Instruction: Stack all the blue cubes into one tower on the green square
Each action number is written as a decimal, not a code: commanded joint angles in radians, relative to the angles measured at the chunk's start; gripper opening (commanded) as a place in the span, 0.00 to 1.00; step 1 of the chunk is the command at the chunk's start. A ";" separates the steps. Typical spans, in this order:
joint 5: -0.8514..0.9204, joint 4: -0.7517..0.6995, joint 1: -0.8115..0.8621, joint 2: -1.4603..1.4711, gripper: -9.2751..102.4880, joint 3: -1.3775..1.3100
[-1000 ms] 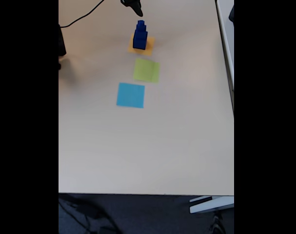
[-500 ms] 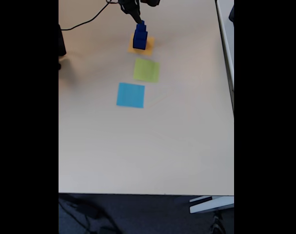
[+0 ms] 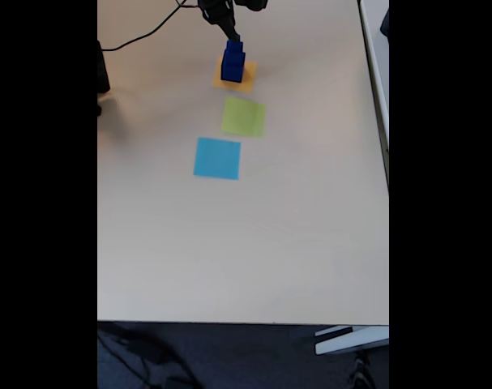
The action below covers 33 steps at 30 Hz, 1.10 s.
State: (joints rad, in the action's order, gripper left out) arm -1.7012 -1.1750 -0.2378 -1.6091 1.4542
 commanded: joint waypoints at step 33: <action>0.035 0.034 0.023 0.026 0.24 -0.066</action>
State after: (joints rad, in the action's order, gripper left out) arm -1.6751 -1.1597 -0.2224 -1.5785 1.4511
